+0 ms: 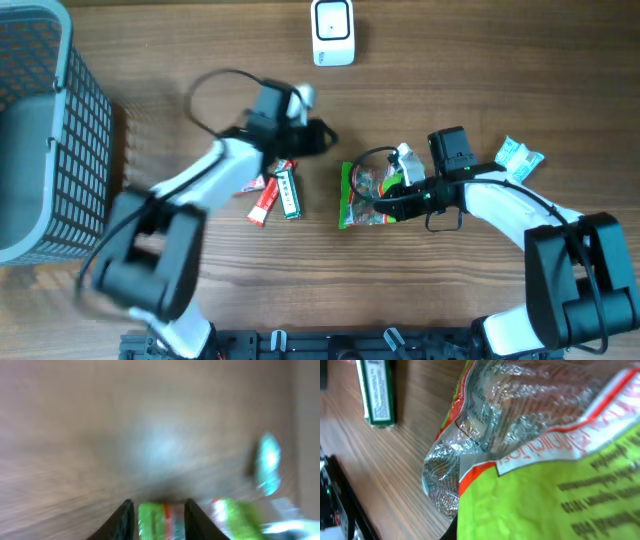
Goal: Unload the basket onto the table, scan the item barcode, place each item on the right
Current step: 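Lift the green snack bags with the right gripper toward the scanner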
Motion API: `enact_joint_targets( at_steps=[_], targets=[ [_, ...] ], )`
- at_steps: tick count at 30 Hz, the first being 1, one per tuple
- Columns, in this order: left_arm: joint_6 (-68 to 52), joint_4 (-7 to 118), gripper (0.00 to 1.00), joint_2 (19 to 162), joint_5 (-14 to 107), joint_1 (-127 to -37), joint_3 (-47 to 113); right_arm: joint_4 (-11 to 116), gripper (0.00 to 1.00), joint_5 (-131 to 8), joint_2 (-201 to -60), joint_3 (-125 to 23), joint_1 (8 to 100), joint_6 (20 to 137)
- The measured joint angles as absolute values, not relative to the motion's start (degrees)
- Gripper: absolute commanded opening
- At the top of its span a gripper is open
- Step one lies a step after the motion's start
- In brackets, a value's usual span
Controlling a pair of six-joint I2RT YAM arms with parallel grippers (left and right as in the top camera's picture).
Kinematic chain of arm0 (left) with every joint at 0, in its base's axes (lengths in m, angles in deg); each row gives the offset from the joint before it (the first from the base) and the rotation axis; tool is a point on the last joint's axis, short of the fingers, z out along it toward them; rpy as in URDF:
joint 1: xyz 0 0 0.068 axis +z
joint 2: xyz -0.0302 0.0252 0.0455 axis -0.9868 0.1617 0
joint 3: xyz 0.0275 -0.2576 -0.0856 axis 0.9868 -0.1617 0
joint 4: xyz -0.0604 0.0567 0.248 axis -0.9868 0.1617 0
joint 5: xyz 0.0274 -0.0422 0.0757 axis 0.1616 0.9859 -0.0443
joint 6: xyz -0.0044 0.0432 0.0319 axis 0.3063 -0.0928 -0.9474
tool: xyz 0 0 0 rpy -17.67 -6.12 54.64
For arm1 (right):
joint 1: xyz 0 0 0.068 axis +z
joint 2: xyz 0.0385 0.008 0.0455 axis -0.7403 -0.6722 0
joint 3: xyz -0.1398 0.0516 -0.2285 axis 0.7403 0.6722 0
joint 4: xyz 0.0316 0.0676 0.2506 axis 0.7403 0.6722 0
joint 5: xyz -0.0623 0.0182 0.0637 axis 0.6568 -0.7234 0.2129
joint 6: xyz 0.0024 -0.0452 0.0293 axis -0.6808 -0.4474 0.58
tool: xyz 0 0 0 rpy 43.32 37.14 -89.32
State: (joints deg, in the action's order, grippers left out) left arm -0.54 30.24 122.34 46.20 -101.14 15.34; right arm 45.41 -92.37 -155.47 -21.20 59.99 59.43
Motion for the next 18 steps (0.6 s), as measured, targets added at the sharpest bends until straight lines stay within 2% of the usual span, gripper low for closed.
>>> enact_joint_targets(
  at_steps=[2, 4, 5, 6, 7, 8, 12, 14, 18],
  targets=[
    [-0.56, 31.15, 0.36, 112.75, 46.09, -95.87, 16.54, 51.79, 0.05, -90.47, -155.18, -24.81, 60.05, 56.50],
    [-1.02, 34.28, 0.50, 104.94, 46.22, -89.29, 17.48, 57.39, 0.04, -88.04, -154.81, -29.66, 60.05, 54.58],
    [-1.55, 35.42, 0.60, 102.08, 45.98, -85.18, 17.57, 59.05, 0.05, -87.13, -154.33, -32.50, 60.19, 53.75],
    [-3.40, 36.53, 0.77, 100.29, 45.72, -80.90, 17.77, 59.77, 0.04, -86.01, -153.37, -35.63, 60.40, 53.09],
    [-4.54, 37.36, 0.86, 99.85, 45.57, -78.04, 17.81, 60.75, 0.04, -84.44, -152.58, -37.68, 60.89, 52.50],
    [-6.33, 39.81, 1.00, 100.05, 45.41, -73.88, 17.79, 65.06, 0.04, -79.48, -152.06, -42.42, 63.33, 51.04],
    [-7.71, 43.92, 1.00, 100.38, 45.15, -64.14, 17.75, 70.68, 0.04, -70.60, -151.56, -49.59, 69.78, 44.48],
    [-7.84, 44.84, 1.00, 100.38, 45.11, -62.26, 17.75, 70.66, 0.04, -66.78, -151.56, -53.40, 73.54, 38.65],
    [-7.84, 44.90, 1.00, 100.38, 45.11, -62.19, 17.75, 70.81, 0.04, -60.83, -151.56, -57.26, 74.57, 32.55]
  ],
)
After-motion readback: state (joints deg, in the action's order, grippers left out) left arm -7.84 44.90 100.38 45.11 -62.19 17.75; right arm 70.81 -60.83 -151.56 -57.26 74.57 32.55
